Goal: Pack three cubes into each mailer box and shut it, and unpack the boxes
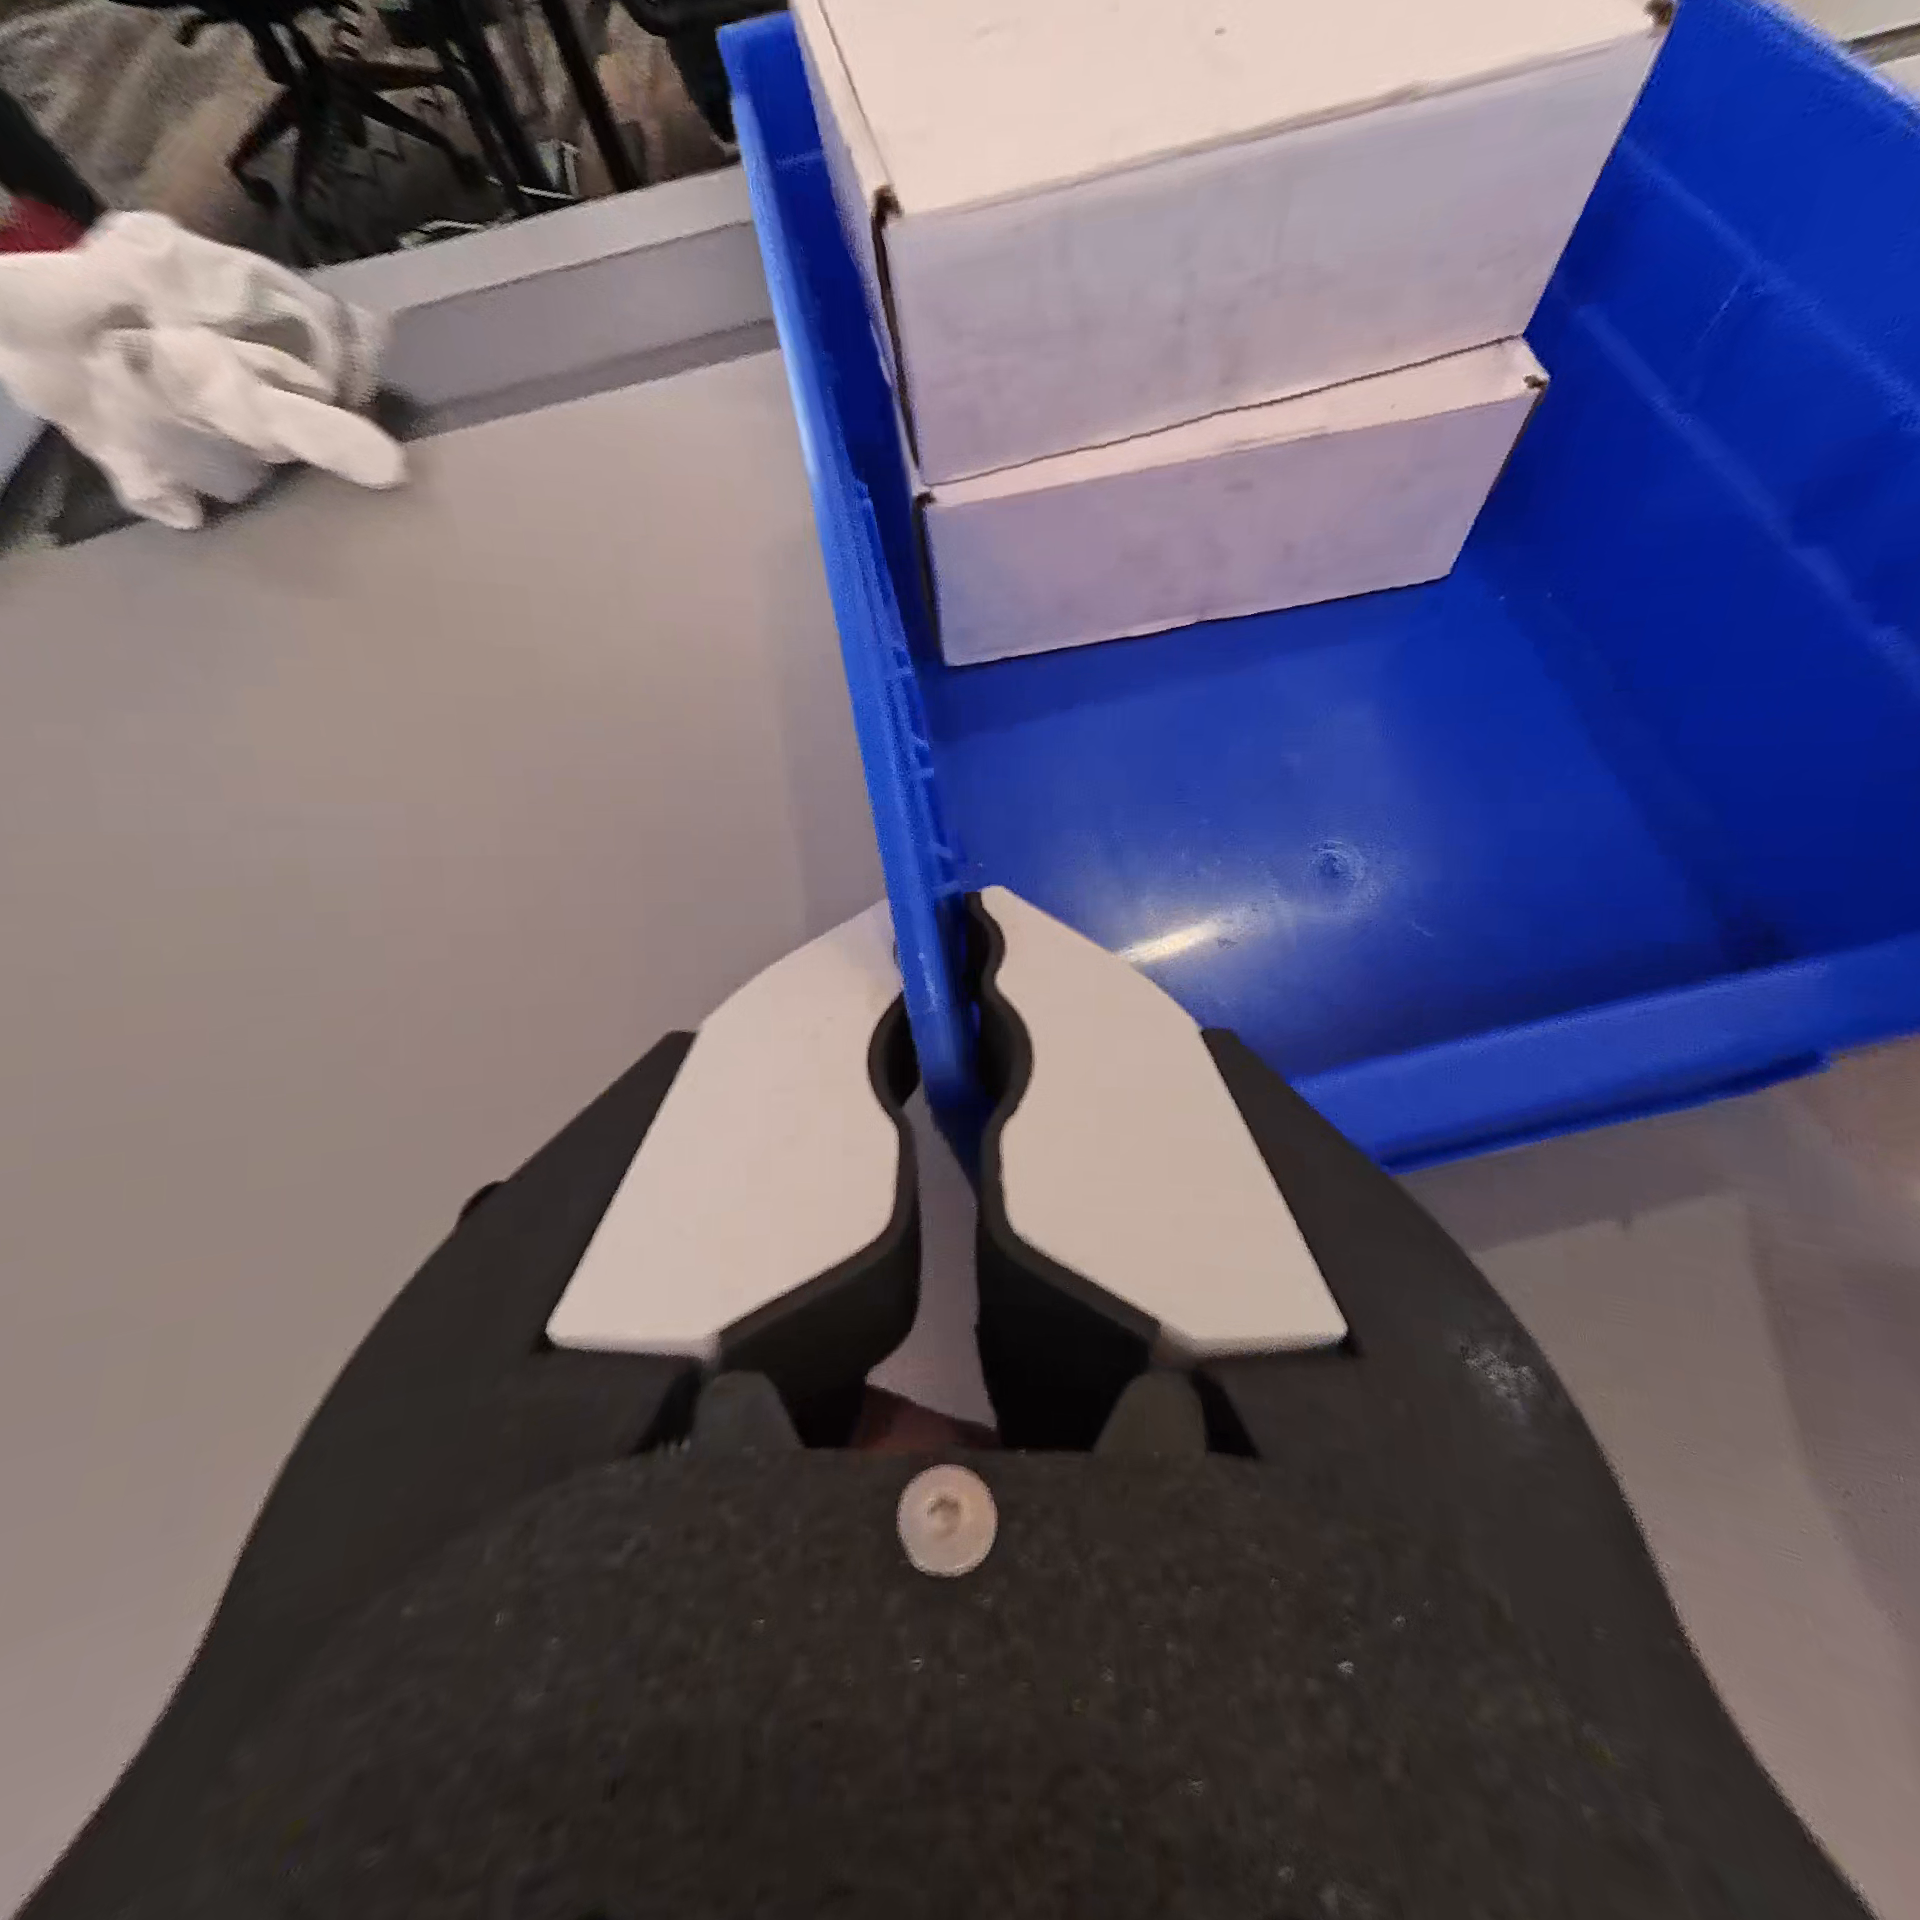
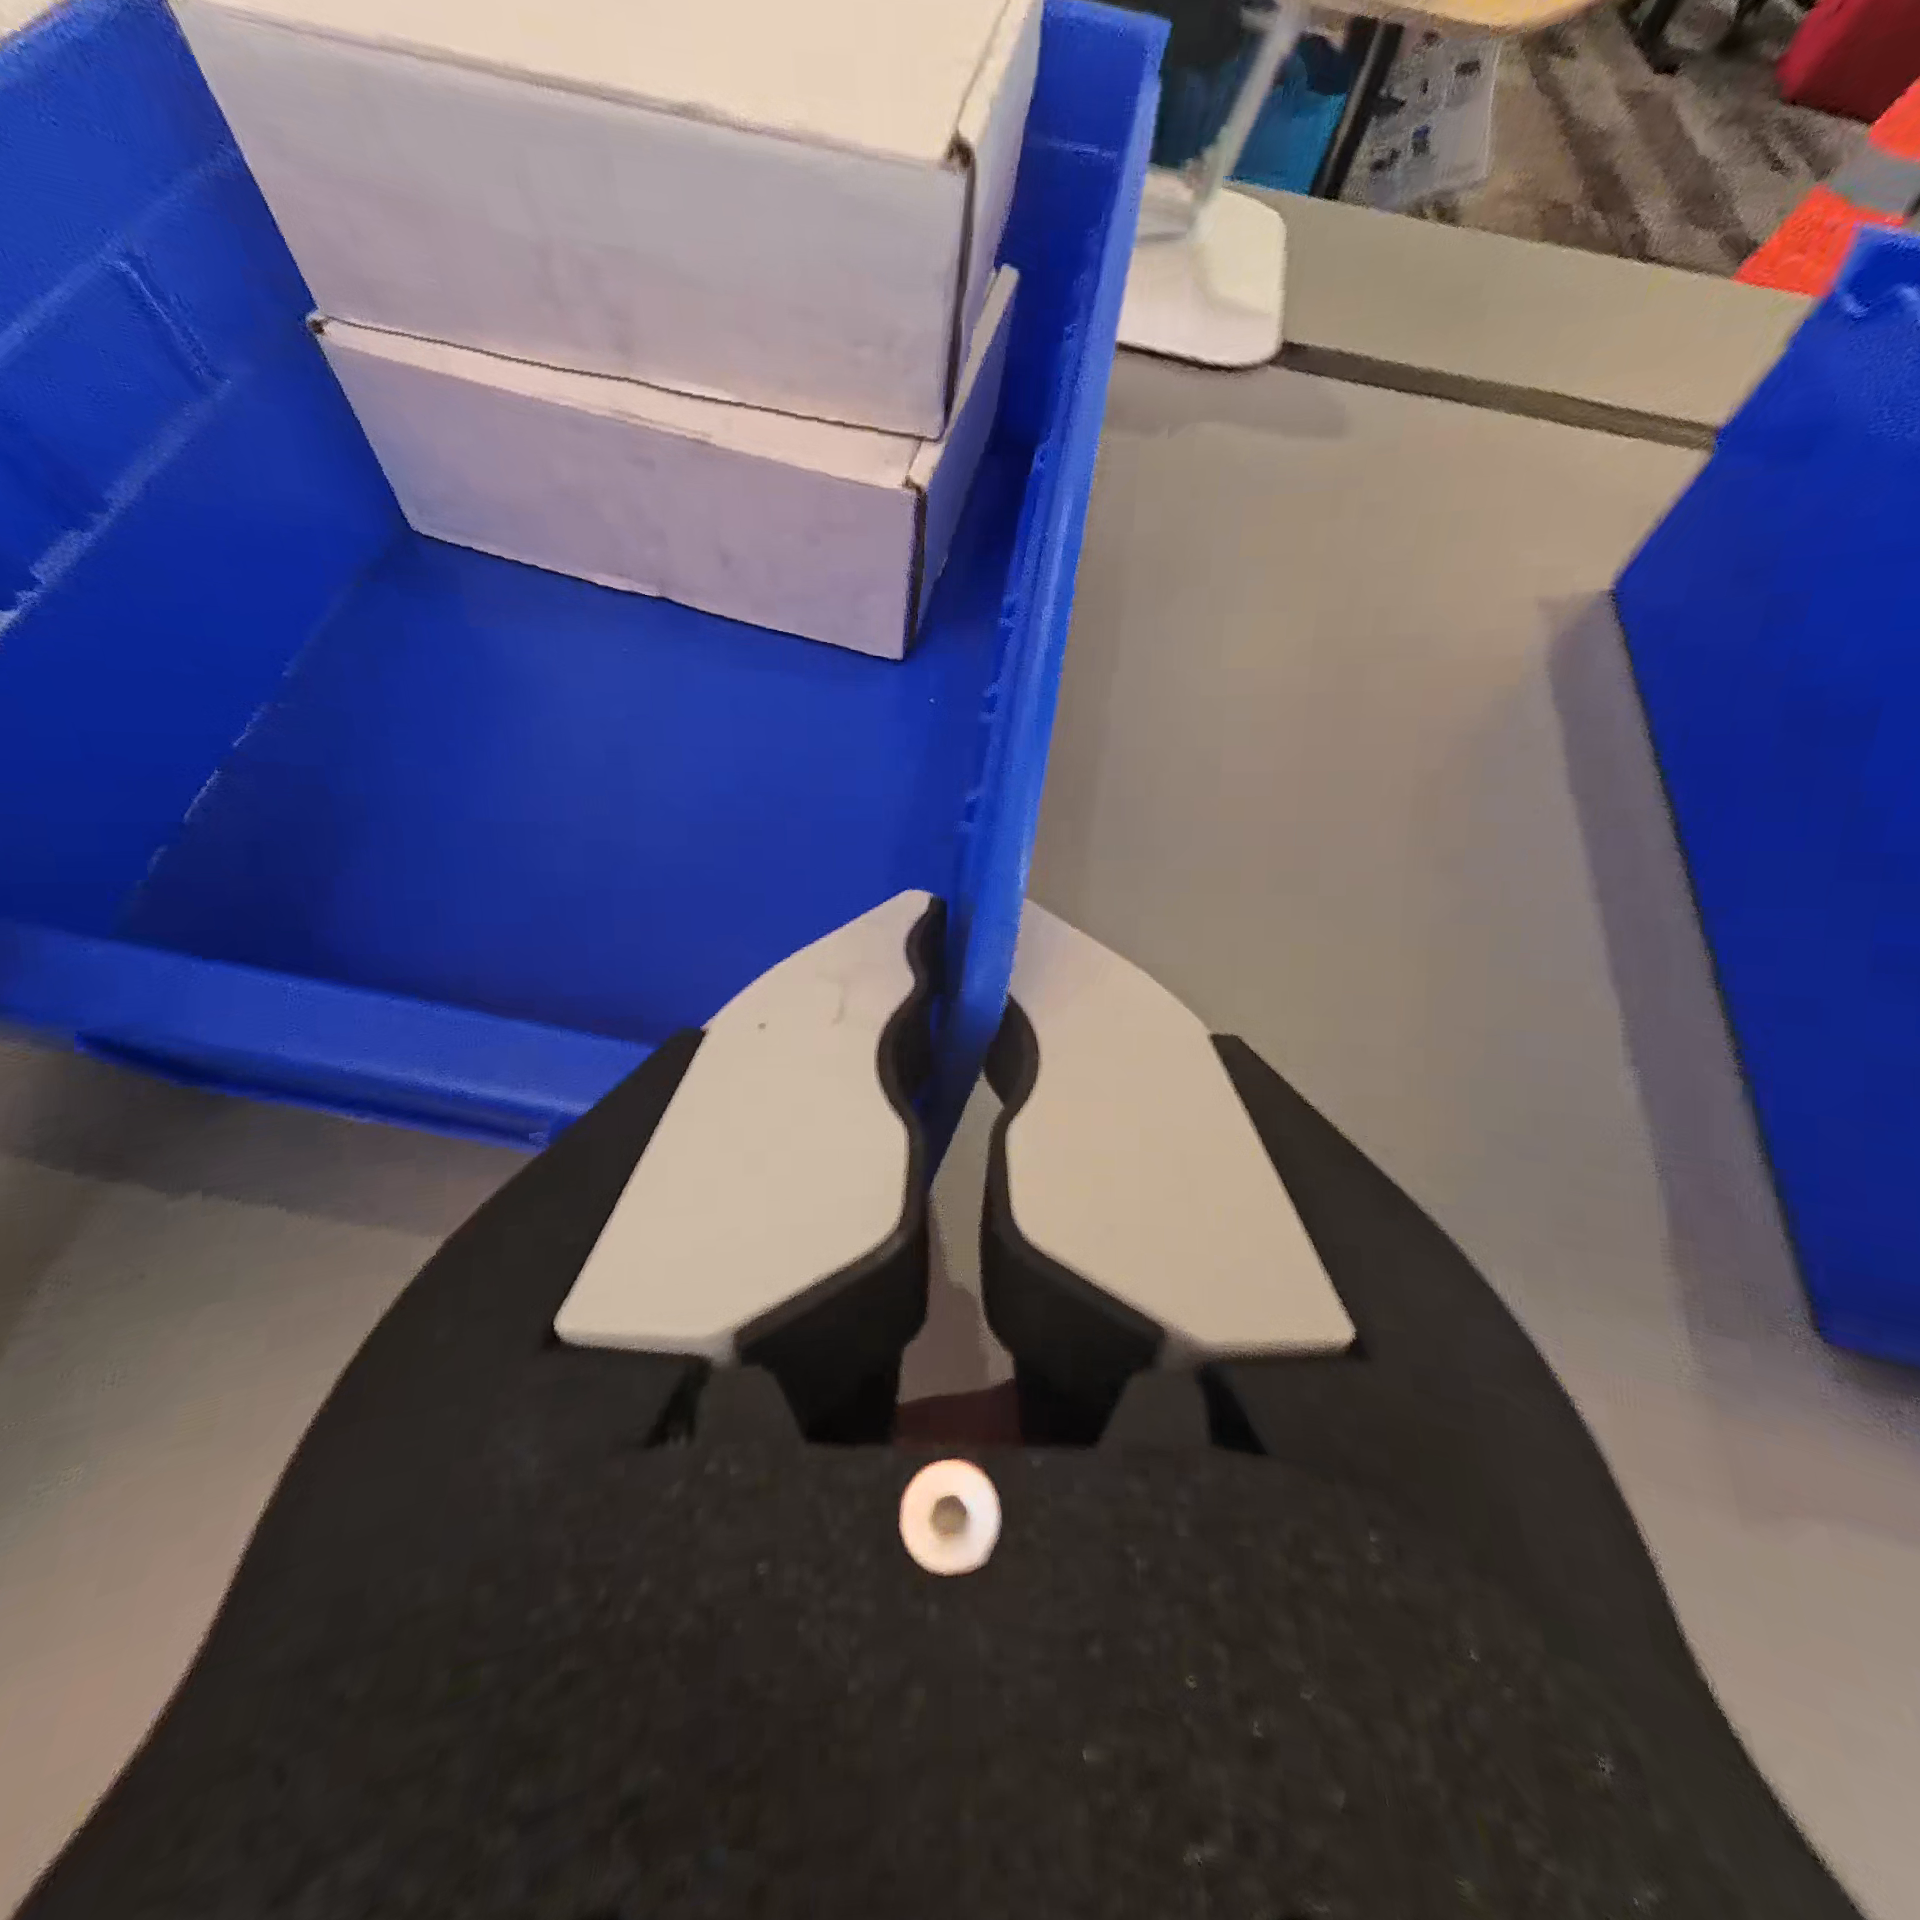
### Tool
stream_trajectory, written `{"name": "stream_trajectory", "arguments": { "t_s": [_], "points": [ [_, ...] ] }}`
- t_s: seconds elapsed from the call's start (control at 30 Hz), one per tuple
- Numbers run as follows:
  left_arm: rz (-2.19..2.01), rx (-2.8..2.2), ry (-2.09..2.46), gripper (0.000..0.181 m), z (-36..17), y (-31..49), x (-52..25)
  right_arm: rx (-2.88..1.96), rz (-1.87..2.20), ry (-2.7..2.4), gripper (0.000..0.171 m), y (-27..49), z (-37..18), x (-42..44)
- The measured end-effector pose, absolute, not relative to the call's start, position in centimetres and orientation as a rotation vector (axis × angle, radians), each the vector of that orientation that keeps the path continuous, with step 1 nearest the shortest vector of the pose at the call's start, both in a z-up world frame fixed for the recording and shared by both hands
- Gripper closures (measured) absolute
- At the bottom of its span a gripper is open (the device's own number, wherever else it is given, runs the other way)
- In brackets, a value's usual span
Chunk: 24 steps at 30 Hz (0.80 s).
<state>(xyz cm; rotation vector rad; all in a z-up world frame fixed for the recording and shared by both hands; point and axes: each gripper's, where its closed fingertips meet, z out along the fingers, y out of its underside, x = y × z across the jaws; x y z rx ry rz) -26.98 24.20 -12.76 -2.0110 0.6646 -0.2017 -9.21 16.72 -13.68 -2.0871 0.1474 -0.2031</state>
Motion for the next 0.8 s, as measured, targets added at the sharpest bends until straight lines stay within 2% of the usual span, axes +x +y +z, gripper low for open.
{"name": "stream_trajectory", "arguments": {
  "t_s": [0.17, 0.33, 0.53, 0.57, 0.63, 0.67, 0.77, 0.8],
  "points": [
    [-0.114, -2.023, 0.603, 0.176, -11.4, 26.7, -35.6, -2.067, -0.098, 0.078, 0.167, 20.4, -12.6, -17.4],
    [-0.128, -2.077, 0.553, 0.176, -12.5, 29.4, -43.7, -2.08, -0.084, -0.007, 0.166, 23.6, -12.8, -25.5],
    [-0.18, -2.089, 0.466, 0.176, -13.1, 30.9, -47.4, -2.1, -0.038, -0.068, 0.161, 24.9, -13.8, -29.3],
    [-0.183, -2.083, 0.463, 0.173, -13.0, 30.7, -47.6, -2.1, -0.021, -0.12, 0.159, 24.8, -13.8, -29.6],
    [-0.162, -2.082, 0.404, 0.148, -12.3, 30.4, -48.5, -2.106, 0.037, -0.236, 0.155, 23.6, -13.7, -29.7],
    [-0.167, -2.081, 0.387, 0.141, -11.5, 30.1, -48.8, -2.118, 0.118, -0.323, 0.149, 22.3, -13.7, -30.0],
    [-0.312, -2.126, 0.503, 0.135, -9.8, 26.9, -46.8, -2.126, 0.393, -0.585, 0.142, 16.1, -13.8, -29.1],
    [-0.34, -2.162, 0.571, 0.11, -9.6, 25.6, -45.8, -2.124, 0.45, -0.627, 0.137, 13.9, -14.0, -27.8]
  ]
}}
